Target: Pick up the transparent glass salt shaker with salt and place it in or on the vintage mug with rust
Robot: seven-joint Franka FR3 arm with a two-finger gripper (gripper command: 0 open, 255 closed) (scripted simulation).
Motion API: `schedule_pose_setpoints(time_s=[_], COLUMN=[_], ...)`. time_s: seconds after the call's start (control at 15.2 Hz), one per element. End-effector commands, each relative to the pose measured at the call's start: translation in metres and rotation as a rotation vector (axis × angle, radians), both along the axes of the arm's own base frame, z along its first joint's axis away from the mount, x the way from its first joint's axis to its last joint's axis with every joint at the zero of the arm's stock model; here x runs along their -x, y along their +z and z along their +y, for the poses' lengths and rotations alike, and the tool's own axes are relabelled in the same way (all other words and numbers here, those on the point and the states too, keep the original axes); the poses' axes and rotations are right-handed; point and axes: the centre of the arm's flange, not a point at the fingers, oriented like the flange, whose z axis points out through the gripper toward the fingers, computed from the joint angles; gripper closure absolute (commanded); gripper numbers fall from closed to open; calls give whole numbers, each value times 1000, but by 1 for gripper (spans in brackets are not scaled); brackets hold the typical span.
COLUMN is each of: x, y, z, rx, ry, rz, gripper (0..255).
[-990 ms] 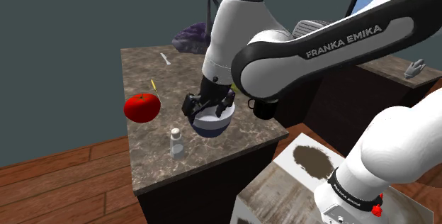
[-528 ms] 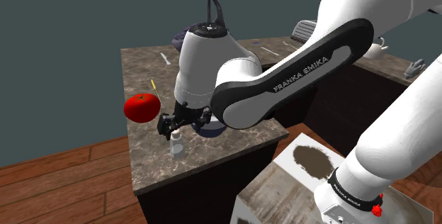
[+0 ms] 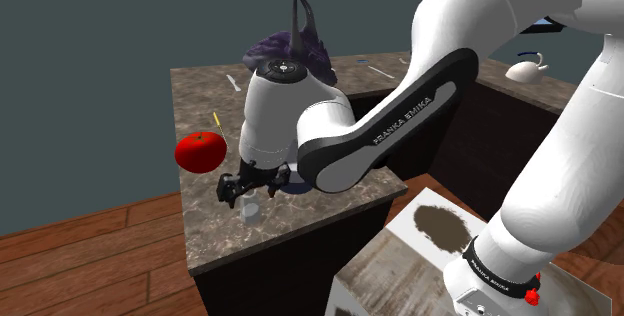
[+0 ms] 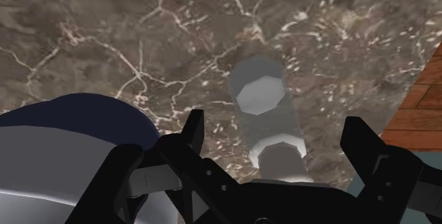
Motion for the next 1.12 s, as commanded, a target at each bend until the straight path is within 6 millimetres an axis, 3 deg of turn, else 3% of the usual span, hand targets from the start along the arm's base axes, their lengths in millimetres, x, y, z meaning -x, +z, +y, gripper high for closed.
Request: schedule_pose_setpoints(time_s=[0.0,0.4,0.46,1.06], x=[0,0,0,0], y=[-3,-3,-3,-3], z=[1,1,1,1], rx=[0,0,0,0], ry=[1,1,1,1], rz=[-1,-1,-1,-1], gripper=[0,0,255,255])
